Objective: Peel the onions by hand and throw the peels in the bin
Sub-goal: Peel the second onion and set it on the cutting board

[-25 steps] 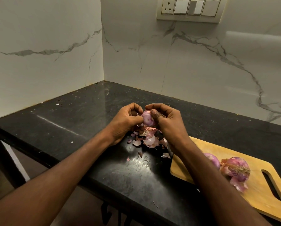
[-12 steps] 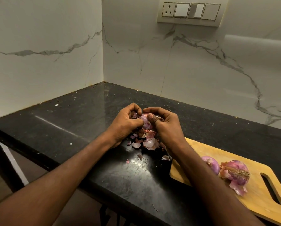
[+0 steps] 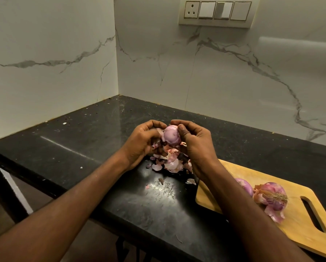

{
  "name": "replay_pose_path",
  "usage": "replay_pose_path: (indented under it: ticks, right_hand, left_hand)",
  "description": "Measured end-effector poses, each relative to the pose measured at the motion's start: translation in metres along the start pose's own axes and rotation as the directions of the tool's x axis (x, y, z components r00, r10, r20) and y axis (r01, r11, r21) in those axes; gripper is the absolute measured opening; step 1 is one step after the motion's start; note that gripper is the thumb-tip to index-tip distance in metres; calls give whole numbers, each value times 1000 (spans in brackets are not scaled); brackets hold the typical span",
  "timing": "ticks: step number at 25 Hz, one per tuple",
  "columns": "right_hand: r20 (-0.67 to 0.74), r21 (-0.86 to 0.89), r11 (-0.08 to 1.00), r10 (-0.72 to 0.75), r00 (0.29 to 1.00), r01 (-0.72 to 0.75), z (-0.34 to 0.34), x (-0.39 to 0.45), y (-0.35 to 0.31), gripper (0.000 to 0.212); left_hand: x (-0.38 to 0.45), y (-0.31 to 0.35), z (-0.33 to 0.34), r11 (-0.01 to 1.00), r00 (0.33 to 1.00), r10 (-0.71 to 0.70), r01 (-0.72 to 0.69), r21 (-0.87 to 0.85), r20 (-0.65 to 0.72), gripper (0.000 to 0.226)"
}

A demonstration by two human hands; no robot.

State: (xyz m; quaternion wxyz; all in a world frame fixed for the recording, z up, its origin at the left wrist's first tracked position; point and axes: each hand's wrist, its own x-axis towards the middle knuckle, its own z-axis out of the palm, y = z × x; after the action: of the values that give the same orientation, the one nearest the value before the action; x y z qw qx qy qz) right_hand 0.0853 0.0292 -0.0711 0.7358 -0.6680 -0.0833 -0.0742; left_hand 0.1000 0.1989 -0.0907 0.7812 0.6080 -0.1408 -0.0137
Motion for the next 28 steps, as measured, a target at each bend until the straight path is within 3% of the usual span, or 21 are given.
replay_pose_path:
  ticks: [2,6,10,19,23,28]
  right_hand:
    - [-23,24,999,27,999,-27,-1,1,-1,23]
    - [-10,35,999,37,999,-36,-2,1,-3,24]
    - [-19,6,1000,21,1000,-21,-4,1,-4,25]
    - [-21,113,990,85,996,-82,-6,0,-8,31]
    - [34,145,982,118,992,-122,-4,-2,-9,35]
    - [30,74,993,94,995,-96,-2,-2,-3,35]
  left_hand:
    - [0,1,1,997,998,-17,21,-73,62,36]
    - [-1,-2,-1,1000,998,1,-2,11,68,47]
    - [-1,-2,-2,999,999,32,-33,14,42,36]
    - [-2,-1,0,999,999,36,-36,5,8,23]
    - [-1,-4,-2,991,996,93,-92,96,-10,5]
    - [-1,-7,-3,969,991,126,-116,217,-33,7]
